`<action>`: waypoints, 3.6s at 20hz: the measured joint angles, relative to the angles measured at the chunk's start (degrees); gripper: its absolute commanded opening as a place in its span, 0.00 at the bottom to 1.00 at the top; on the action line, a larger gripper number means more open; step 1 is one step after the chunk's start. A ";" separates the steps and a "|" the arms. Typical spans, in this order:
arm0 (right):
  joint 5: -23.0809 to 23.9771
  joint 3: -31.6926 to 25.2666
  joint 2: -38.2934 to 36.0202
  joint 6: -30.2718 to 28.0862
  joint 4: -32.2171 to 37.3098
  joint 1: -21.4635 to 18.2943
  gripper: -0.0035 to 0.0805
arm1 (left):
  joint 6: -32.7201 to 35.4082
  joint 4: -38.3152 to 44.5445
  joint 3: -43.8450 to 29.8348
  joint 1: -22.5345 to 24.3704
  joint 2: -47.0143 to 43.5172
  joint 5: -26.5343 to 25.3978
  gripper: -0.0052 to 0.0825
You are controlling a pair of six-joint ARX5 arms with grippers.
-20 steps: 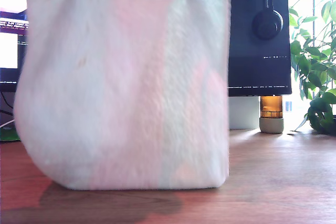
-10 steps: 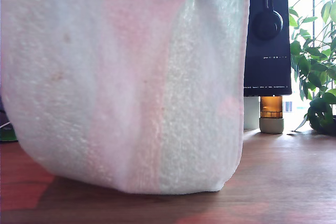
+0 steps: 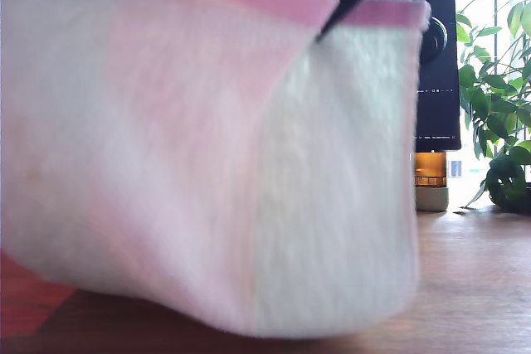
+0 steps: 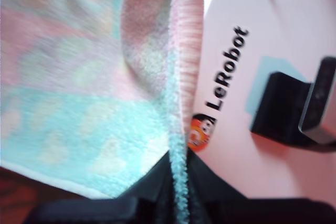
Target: Fold the tea towel to a neat square and place it to the right
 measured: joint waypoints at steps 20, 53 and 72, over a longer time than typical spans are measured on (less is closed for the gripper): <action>1.68 -3.30 0.00 -0.98 9.46 -4.22 0.03 | 0.00 5.35 -4.00 -0.04 -0.46 -11.15 0.03; 0.37 -3.39 22.16 -12.28 47.21 -21.86 0.03 | 22.10 34.34 -4.04 30.93 24.37 -14.51 0.03; -1.81 -1.70 25.83 -14.95 52.72 -24.13 0.03 | 22.71 27.69 3.13 34.86 24.65 -11.47 0.03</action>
